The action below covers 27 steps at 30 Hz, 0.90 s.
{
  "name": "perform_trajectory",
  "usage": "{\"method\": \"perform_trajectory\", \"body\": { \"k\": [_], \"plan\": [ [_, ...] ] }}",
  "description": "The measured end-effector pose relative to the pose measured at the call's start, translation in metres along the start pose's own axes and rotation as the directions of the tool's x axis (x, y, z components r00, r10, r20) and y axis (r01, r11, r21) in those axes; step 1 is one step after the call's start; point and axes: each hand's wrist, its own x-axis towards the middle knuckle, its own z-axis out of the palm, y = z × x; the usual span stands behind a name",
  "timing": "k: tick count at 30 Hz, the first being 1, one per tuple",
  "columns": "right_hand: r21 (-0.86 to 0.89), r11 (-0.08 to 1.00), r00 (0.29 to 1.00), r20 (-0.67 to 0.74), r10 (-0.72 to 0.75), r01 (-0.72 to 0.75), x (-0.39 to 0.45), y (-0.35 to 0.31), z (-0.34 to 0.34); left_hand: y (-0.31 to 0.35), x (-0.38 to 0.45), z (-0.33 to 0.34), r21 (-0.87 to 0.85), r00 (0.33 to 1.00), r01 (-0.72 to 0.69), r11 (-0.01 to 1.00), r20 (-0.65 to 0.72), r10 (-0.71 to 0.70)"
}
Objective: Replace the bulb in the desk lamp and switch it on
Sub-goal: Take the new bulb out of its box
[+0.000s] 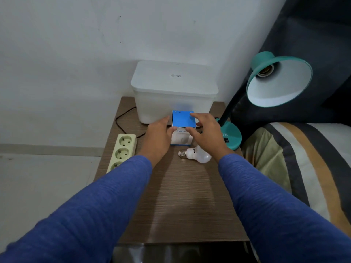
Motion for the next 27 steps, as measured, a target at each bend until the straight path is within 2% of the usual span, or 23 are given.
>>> {"method": "perform_trajectory", "body": {
  "k": [3, 8, 13, 21, 27],
  "plan": [
    [-0.004, 1.000, 1.000, -0.006, -0.004, 0.004, 0.006, 0.000, 0.003, 0.002, 0.012, 0.002, -0.021, 1.000, 0.011, 1.000, -0.011, -0.011],
    [-0.012, 1.000, 1.000, -0.020, 0.005, -0.006, 0.010, 0.003, 0.005, 0.000, 0.012, 0.006, -0.152, 0.995, 0.078, 0.985, -0.041, -0.085],
    [-0.020, 0.999, 0.997, -0.065, 0.027, -0.028, 0.012, -0.001, 0.004, 0.001, 0.013, 0.006, -0.189, 0.994, 0.104, 0.977, -0.025, -0.111],
    [0.081, 0.988, 0.990, -0.049, 0.133, -0.129, 0.015, -0.009, -0.002, 0.002, 0.017, 0.006, -0.190, 0.992, 0.129, 0.973, 0.016, -0.129],
    [0.299, 0.917, 0.958, -0.029, 0.286, -0.265, 0.019, -0.015, -0.008, -0.001, 0.017, 0.005, -0.221, 0.993, 0.117, 0.968, 0.030, -0.113]
  ]
}}
